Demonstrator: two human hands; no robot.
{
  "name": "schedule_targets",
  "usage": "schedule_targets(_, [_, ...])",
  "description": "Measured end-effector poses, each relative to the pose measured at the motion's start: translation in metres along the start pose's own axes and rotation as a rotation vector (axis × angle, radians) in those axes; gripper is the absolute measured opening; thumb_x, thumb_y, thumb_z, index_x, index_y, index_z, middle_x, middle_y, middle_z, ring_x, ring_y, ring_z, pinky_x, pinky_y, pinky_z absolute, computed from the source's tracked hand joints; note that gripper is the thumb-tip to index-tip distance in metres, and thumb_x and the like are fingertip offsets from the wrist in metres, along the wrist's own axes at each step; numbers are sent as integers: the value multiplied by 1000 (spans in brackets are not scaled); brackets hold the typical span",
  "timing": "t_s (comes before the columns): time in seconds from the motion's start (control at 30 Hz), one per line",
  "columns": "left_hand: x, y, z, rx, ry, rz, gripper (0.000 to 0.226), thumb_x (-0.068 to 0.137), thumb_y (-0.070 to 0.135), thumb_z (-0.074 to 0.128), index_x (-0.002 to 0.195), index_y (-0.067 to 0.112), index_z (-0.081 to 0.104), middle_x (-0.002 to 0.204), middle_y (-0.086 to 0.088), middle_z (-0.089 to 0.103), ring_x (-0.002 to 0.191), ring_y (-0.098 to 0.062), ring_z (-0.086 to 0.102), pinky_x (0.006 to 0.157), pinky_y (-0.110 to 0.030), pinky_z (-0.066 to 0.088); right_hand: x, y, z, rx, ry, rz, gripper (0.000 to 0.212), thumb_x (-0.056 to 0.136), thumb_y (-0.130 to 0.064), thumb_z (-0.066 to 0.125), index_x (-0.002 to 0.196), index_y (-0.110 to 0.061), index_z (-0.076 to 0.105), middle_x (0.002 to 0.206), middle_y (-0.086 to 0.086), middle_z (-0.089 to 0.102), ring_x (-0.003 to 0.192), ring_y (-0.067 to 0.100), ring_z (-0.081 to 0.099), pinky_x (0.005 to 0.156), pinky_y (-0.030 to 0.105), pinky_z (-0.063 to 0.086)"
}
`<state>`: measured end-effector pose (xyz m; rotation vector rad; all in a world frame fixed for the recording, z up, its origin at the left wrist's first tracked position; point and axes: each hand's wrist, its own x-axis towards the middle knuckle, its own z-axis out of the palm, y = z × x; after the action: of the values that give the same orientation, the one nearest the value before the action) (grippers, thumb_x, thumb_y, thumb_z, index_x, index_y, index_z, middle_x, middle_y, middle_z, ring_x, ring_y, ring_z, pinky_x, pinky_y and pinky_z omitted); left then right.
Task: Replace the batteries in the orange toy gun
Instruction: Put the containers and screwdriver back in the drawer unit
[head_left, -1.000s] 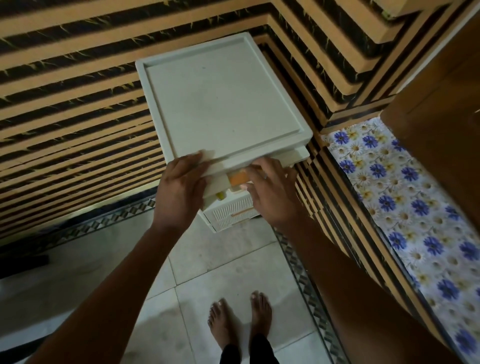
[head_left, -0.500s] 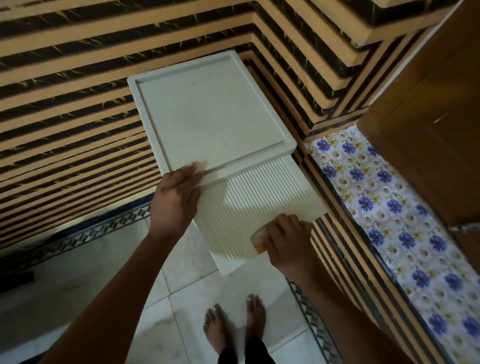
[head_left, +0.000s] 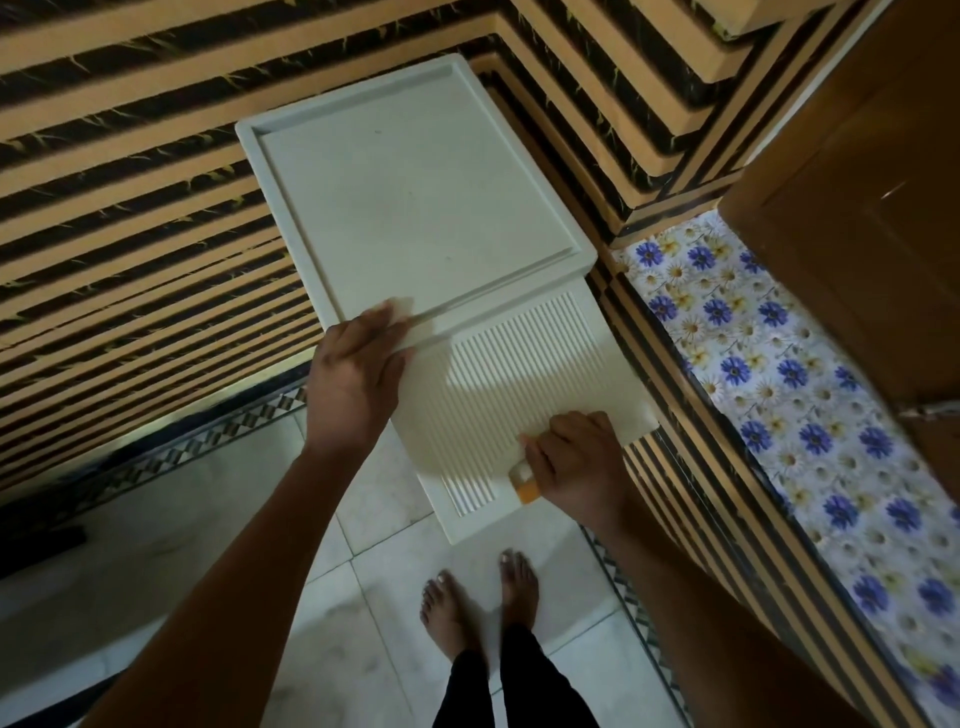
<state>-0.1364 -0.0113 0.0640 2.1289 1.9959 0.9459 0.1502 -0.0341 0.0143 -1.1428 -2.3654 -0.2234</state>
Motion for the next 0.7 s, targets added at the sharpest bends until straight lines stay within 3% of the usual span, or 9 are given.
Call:
schedule_targets(0.1, [0, -1, 4, -13, 19, 16, 35, 100, 24, 63, 131, 10, 71, 139, -11, 65, 109, -36, 63, 87, -46, 56, -16, 7, 23, 140, -254, 145, 22, 90, -19, 66, 70, -11, 67, 79, 8, 66, 77, 31, 67, 61, 39, 52])
schedule_targets(0.17, [-1, 0, 6, -21, 37, 27, 35, 100, 23, 63, 131, 10, 70, 140, -12, 64, 111, -35, 63, 90, -44, 54, -18, 8, 41, 183, -605, 214, 33, 95, -34, 56, 90, -7, 74, 107, 14, 73, 105, 34, 69, 81, 47, 61])
schedule_targets(0.23, [-3, -1, 9, -18, 58, 40, 34, 100, 21, 65, 132, 10, 70, 140, -12, 64, 112, -34, 62, 91, -43, 53, -4, 4, 55, 173, -853, 239, 44, 102, -39, 50, 123, -4, 67, 145, 15, 58, 140, 29, 51, 114, 49, 45])
schedule_targets(0.27, [-3, -3, 12, -18, 69, 49, 34, 100, 19, 66, 132, 9, 70, 140, -13, 64, 113, -33, 62, 92, -42, 52, 3, 1, 63, 183, -891, 232, 47, 105, -38, 48, 136, -5, 59, 157, 11, 47, 149, 25, 39, 123, 44, 35])
schedule_targets(0.33, [-5, -4, 17, -16, 94, 61, 34, 99, 15, 67, 131, 7, 70, 140, -15, 64, 116, -33, 61, 93, -42, 52, 19, -4, 78, 277, -847, 304, 50, 105, -32, 53, 148, -6, 48, 160, 8, 43, 151, 23, 36, 122, 38, 31])
schedule_targets(0.47, [-6, -7, 23, 3, 125, 77, 33, 99, 11, 69, 132, 5, 70, 140, -16, 64, 118, -35, 61, 95, -46, 53, 50, -22, 111, 469, -728, 708, 54, 94, -29, 73, 138, -5, 53, 133, 13, 61, 131, 28, 56, 109, 40, 49])
schedule_targets(0.6, [-6, -8, 26, 30, 129, 68, 32, 102, 16, 67, 133, 6, 70, 140, -16, 64, 120, -36, 61, 94, -50, 54, 83, -41, 126, 598, -681, 986, 99, 72, -27, 93, 147, 1, 35, 136, 15, 59, 132, 31, 55, 108, 38, 48])
schedule_targets(0.7, [-5, -9, 25, 44, 130, 71, 32, 103, 19, 65, 132, 6, 70, 140, -16, 64, 121, -33, 60, 93, -51, 55, 97, -57, 139, 644, -606, 1138, 101, 69, -24, 96, 143, 4, 34, 133, 15, 63, 126, 31, 60, 95, 26, 51])
